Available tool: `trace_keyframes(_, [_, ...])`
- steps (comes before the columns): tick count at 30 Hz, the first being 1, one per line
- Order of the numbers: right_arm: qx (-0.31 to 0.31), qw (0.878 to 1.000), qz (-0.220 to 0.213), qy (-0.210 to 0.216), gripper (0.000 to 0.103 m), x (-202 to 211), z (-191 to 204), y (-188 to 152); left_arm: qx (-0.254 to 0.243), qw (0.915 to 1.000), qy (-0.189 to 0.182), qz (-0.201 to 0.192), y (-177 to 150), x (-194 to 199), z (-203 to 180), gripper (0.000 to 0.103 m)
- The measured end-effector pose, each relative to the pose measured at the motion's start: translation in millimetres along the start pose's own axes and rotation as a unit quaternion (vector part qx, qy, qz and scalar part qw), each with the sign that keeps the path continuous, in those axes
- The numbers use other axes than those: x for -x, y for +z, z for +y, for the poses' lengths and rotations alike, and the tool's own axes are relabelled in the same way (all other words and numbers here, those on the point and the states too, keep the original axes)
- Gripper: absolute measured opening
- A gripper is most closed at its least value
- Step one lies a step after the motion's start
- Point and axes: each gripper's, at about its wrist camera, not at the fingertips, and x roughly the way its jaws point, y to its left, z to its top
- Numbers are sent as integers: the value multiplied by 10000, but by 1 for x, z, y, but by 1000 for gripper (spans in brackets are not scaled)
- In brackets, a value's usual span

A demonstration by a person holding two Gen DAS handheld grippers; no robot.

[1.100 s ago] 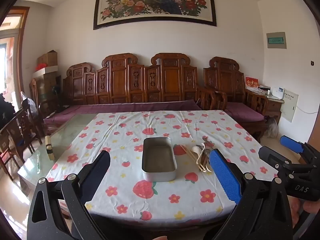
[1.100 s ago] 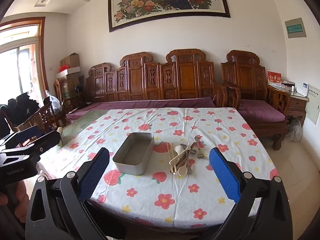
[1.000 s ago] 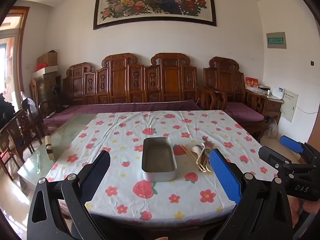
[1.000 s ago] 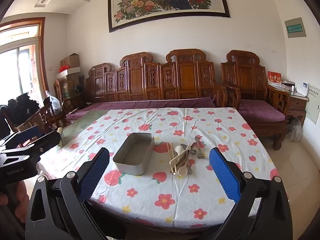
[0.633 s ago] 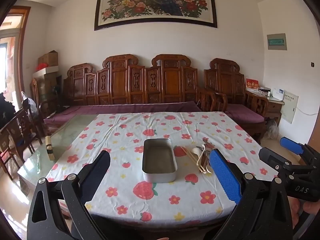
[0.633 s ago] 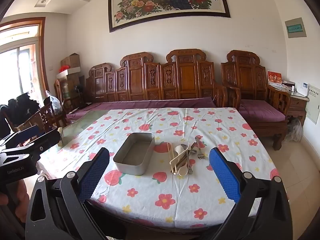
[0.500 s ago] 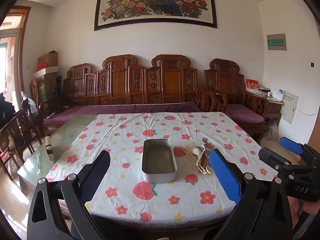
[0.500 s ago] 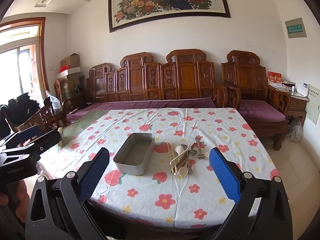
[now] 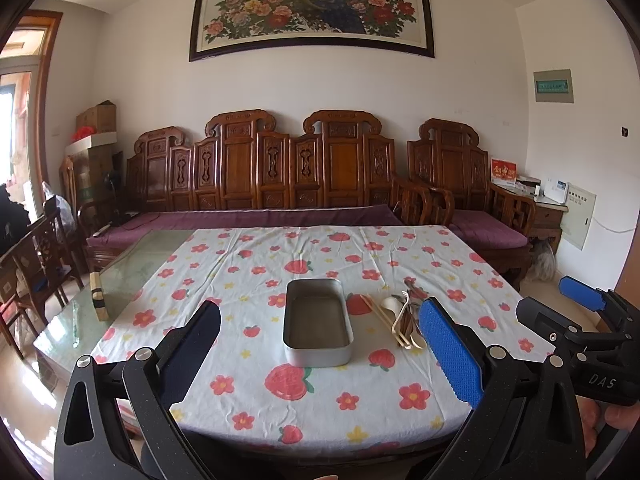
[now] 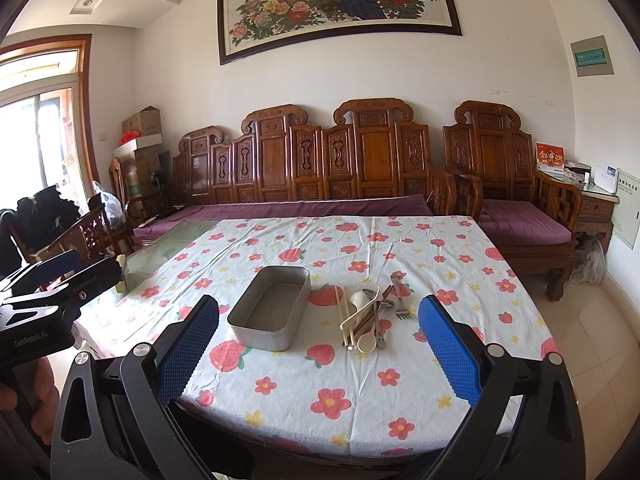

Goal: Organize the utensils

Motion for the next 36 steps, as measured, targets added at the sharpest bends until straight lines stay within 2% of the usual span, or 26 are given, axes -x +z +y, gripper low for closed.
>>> trace_keyframes(36, [-3, 10000, -22, -1, 100, 3, 0, 2, 23, 10000, -7, -48, 6, -2, -1, 97])
